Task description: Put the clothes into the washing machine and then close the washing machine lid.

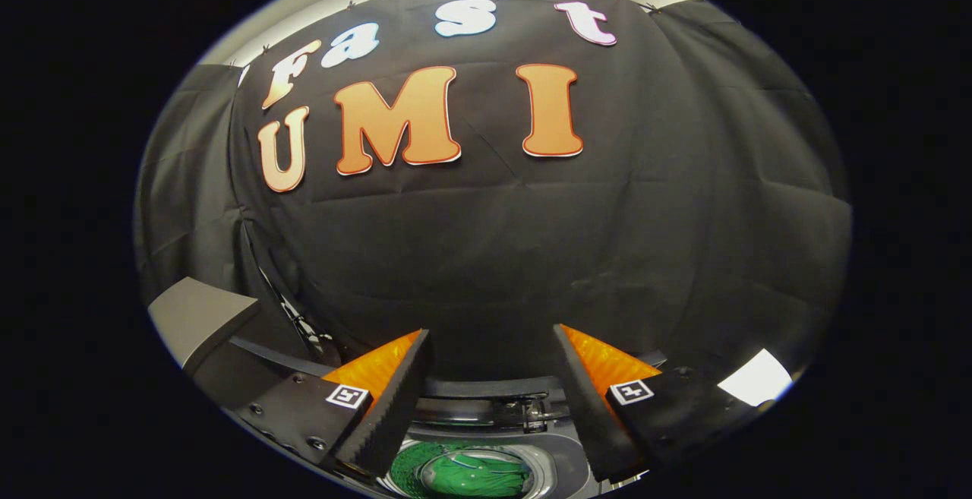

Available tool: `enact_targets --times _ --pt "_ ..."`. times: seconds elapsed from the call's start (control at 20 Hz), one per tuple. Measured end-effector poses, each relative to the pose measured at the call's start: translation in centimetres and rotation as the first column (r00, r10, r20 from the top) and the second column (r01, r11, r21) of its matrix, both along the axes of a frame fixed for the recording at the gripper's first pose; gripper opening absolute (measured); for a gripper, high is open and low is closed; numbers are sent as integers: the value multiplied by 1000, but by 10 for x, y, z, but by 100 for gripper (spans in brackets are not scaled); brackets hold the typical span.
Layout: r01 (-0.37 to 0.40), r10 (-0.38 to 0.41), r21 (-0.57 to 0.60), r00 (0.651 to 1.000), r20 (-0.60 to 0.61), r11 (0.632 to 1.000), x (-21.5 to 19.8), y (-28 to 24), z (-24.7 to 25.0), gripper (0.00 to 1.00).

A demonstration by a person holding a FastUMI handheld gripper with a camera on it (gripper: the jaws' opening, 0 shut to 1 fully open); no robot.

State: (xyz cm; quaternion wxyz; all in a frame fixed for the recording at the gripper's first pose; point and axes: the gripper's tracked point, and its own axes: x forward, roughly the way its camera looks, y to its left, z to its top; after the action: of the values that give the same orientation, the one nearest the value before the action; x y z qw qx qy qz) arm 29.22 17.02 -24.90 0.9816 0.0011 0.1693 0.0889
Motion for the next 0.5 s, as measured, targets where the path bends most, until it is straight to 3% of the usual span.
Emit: enact_targets --times 0.5 --pt "5 -5 -13 1000 -28 1000 -37 -5 -9 100"
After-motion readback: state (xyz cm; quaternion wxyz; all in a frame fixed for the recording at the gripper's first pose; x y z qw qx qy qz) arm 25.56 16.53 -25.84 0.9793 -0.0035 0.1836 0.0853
